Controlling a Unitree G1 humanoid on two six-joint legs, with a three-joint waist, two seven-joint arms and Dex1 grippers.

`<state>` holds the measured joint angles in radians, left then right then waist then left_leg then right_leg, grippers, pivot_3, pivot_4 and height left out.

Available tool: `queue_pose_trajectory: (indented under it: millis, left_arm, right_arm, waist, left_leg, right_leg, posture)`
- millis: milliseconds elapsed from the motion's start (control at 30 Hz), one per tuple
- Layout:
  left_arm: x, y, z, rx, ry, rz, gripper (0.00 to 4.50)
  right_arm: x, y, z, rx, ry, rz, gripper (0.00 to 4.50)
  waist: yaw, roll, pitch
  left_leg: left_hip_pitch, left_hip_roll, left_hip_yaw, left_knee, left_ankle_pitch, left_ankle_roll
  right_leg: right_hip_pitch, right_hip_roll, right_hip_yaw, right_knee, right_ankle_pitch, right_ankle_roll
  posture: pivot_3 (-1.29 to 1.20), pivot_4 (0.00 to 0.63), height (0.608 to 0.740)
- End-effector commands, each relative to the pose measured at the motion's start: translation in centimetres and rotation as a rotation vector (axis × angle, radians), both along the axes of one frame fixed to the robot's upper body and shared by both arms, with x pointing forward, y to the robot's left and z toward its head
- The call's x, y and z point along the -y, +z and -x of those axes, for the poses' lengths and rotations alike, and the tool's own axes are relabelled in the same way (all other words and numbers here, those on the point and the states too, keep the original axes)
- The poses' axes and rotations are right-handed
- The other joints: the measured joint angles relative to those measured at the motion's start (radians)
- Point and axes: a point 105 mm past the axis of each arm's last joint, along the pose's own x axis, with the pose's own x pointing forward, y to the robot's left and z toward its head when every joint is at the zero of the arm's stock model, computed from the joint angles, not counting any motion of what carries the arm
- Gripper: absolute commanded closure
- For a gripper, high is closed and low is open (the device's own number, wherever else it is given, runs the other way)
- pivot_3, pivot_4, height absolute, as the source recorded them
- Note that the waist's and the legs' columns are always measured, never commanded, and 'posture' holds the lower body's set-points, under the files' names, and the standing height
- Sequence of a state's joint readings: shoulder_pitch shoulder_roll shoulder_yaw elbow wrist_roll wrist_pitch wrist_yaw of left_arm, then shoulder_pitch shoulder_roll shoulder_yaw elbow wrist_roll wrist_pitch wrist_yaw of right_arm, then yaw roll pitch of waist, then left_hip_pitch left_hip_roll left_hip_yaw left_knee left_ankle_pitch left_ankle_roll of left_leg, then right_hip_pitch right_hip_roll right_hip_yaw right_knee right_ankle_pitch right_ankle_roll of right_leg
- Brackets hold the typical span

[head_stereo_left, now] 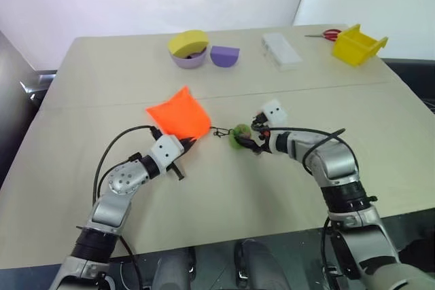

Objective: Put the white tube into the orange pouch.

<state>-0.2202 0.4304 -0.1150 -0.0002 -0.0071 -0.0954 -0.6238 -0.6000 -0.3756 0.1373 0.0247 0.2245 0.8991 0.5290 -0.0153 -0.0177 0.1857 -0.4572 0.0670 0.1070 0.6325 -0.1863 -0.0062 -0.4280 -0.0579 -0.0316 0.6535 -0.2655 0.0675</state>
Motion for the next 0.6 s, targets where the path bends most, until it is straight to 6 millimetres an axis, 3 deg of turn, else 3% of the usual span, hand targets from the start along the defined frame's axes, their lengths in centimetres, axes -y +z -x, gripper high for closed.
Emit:
queue_pose_trajectory:
  millis: [33,100,200,433,600]
  left_arm:
    - [0.4,0.7,0.3,0.037,-0.011,0.004,4.50]
    - [0.3,0.7,0.3,0.035,-0.009,0.004,4.50]
    - [0.1,0.7,0.3,0.027,-0.003,0.010,4.50]
    - [-0.3,0.8,-0.1,0.017,0.022,0.024,4.50]
    - [-0.4,0.4,-0.2,-0.012,0.016,0.028,4.50]
  right_arm:
    - [0.2,-0.4,0.0,0.025,-0.004,0.043,2.00]
    - [0.8,-0.3,-0.1,0.031,-0.020,0.046,3.13]
    - [1.8,-0.1,-0.1,0.039,-0.042,0.057,4.43]
    - [5.7,0.5,-0.1,0.050,-0.114,0.098,4.43]
    - [6.2,0.5,0.1,0.049,-0.127,0.095,4.43]
  waist:
    - [0.000,0.000,0.000]
    - [0.001,0.000,0.000]
    - [0.005,0.000,0.000]
    - [0.006,0.000,0.000]
    - [0.003,0.000,0.000]
  left_leg:
    - [0.000,0.000,0.000,0.000,0.000,0.000]
    - [0.000,0.000,0.000,0.000,0.000,0.000]
    - [0.000,0.000,0.000,0.000,0.000,0.000]
    - [0.000,-0.002,0.000,0.000,0.002,0.003]
    - [0.000,-0.002,0.000,0.000,0.002,0.003]
  right_leg:
    - [0.000,0.000,0.000,0.000,0.000,0.000]
    - [0.000,0.000,0.000,0.000,0.000,0.000]
    - [0.000,0.000,0.000,0.000,0.000,0.000]
    - [0.001,-0.004,0.000,0.000,0.000,0.000]
    - [0.001,-0.004,0.000,0.000,0.000,0.000]
  posture:
    - [0.00,0.150,0.740]
    - [0.00,0.150,0.740]
    - [0.00,0.150,0.740]
    - [0.00,0.150,0.740]
    - [0.00,0.150,0.740]
